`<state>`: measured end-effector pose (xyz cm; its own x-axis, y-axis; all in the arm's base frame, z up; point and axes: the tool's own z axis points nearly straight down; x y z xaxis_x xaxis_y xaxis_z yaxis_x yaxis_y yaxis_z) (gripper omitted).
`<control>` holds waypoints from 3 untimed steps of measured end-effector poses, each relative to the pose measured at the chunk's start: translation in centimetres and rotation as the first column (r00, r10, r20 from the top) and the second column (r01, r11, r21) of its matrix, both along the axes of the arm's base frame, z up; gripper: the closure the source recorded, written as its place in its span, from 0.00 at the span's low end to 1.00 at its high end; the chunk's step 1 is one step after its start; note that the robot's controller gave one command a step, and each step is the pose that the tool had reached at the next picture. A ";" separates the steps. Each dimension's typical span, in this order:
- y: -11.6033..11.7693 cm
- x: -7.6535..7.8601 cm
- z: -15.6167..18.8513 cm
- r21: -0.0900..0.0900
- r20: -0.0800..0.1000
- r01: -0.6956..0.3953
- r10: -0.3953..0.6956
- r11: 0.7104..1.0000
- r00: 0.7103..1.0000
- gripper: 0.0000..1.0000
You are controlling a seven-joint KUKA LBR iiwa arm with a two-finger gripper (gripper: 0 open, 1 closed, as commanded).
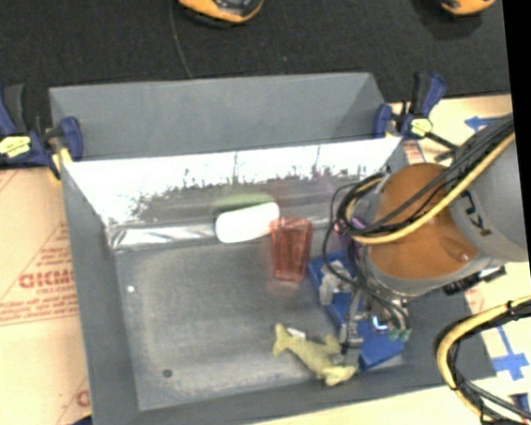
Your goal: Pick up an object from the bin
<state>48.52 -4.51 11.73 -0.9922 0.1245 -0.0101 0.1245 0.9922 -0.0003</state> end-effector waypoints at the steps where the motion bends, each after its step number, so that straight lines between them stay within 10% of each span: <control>1: 3.1 -0.7 -0.6 0.003 -0.010 0.025 -0.025 1.000 1.000 0.00; 2: 4.0 -0.9 -4.0 0.002 0.002 0.235 -0.235 0.972 0.972 0.00; 3: 2.9 -1.3 -4.8 0.002 -0.007 0.143 -0.143 0.990 0.990 1.00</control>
Offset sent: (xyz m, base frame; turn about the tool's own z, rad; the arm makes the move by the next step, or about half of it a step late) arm -0.0104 0.0428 -0.0473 0.2781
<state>47.27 -1.62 6.98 -0.9641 0.2655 -0.0031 0.2655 0.9641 0.0005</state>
